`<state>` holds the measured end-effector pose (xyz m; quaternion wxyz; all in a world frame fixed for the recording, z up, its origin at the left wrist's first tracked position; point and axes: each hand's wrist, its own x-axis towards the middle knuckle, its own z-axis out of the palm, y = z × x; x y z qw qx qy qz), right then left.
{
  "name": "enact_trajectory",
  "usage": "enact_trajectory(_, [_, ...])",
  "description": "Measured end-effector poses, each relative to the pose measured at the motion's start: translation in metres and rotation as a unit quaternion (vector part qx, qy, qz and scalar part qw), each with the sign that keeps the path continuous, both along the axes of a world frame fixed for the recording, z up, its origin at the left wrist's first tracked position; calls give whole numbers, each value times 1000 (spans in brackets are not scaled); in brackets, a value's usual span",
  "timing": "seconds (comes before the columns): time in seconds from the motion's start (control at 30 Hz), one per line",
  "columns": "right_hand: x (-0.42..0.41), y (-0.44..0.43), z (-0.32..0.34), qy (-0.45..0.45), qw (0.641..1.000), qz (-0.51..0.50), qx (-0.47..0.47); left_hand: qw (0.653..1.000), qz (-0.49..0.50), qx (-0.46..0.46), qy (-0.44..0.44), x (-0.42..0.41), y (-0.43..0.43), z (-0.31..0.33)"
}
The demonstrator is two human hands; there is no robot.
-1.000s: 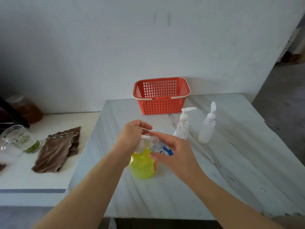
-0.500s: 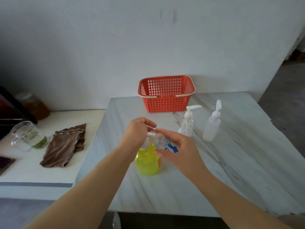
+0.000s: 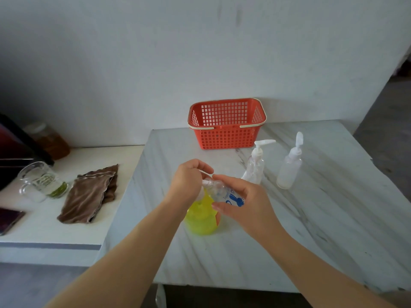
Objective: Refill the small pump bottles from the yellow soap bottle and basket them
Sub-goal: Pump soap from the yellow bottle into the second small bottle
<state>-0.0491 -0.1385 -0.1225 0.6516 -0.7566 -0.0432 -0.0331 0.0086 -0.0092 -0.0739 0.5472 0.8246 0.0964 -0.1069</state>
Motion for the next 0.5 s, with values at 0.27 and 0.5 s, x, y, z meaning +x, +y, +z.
enact_trajectory(0.27, [0,-1,4,-7,1000,6,8,1000,5,0,-3,-1,-1,8])
enact_trajectory(0.5, [0,1,4,-11,1000,11,11,1000,7,-5,-7,-1,3,7])
